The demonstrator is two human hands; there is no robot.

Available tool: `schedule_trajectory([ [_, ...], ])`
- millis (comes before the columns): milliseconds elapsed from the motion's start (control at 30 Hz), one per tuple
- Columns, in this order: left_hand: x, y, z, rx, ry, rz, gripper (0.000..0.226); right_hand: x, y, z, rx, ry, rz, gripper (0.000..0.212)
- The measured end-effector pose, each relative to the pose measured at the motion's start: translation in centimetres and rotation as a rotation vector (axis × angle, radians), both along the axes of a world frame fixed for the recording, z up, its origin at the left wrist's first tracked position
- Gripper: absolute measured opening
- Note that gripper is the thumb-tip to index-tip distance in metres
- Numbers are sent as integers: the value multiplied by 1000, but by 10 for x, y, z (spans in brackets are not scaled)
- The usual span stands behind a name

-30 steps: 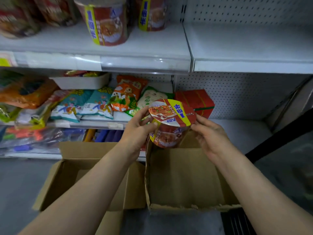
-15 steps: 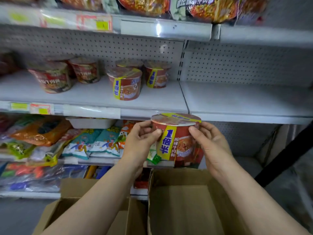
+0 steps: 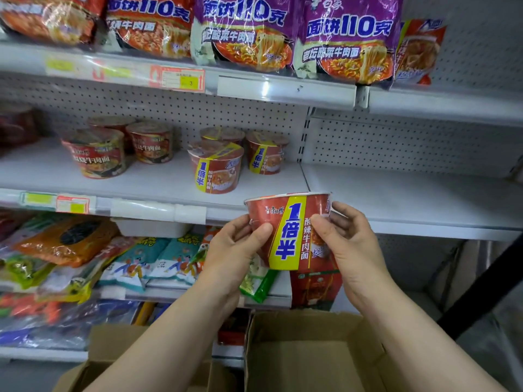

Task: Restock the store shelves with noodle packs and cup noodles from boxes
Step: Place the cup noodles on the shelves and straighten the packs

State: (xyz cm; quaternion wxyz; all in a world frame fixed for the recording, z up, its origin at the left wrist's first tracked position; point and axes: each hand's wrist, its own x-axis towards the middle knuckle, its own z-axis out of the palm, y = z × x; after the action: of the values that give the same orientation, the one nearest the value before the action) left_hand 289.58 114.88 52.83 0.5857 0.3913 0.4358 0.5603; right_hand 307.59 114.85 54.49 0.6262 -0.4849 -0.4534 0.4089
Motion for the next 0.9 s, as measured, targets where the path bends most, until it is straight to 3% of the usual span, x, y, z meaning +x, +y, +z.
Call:
schedule_trajectory([
  [133,-7,5,-1,23,-5,1,48,-5,8,3,9,-1,-6,65],
  [400,-23,18,2,90,45,56,49,-14,19,4,-14,39,42,42],
  [567,-29,26,7,104,53,-3,57,-23,29,7,31,56,51,50],
  [733,-23,31,19,105,30,-58,35,-27,38,15,115,36,65,48],
  [900,-13,48,28,117,45,-70,49,-11,52,19,130,12,107,47],
])
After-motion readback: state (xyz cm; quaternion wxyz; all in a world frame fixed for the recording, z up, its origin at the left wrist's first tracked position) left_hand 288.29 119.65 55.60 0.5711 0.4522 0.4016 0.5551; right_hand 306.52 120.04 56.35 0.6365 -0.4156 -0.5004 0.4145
